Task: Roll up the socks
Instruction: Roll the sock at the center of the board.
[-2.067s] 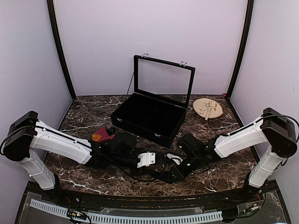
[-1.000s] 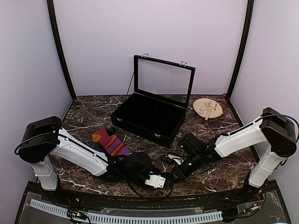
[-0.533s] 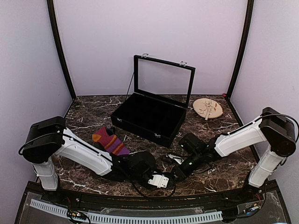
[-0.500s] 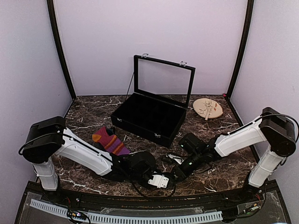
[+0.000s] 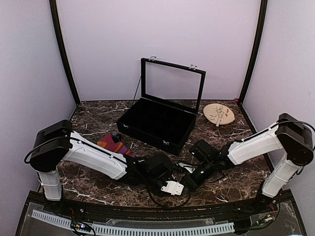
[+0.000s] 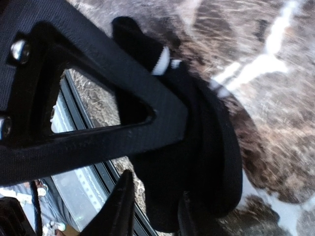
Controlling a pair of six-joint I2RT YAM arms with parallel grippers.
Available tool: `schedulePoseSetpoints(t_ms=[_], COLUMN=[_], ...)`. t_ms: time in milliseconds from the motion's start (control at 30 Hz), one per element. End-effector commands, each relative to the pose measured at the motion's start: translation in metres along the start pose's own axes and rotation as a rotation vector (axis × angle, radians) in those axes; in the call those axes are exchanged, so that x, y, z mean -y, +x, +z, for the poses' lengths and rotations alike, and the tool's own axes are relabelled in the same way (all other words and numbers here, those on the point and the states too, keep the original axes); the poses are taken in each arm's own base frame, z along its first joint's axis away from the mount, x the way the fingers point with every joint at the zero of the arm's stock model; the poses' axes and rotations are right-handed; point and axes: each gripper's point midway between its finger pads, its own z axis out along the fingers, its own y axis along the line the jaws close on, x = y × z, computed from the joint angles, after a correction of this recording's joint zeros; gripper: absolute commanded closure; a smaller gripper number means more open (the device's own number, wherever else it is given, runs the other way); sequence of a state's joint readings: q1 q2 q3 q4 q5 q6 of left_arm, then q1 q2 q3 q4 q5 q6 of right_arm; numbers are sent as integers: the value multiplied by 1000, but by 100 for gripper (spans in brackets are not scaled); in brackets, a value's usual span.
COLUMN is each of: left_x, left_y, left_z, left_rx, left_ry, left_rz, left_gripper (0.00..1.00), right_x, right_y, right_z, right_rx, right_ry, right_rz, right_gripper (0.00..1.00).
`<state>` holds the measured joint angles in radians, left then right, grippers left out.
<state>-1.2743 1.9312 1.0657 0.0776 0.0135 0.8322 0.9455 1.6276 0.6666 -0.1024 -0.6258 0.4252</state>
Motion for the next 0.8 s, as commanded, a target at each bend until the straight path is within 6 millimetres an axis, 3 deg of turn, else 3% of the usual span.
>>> schedulePoseSetpoints(t_ms=[0,400,767], left_x=[38,30,17], left_y=[24,23,1], left_z=[1,-15,-26], left_rx=[-79,-103,-44], left_ry=[204,311,488], left_rz=[-51,-166,-344], left_gripper=[87,87,87], right_x=[15,28,45], right_y=[1,-7,-17], right_z=[-11,-34,-65], right_rx=[38,148,301], right_ry=[80,171,332], right_rz=[21,53,63], right_gripper=[71,61,60])
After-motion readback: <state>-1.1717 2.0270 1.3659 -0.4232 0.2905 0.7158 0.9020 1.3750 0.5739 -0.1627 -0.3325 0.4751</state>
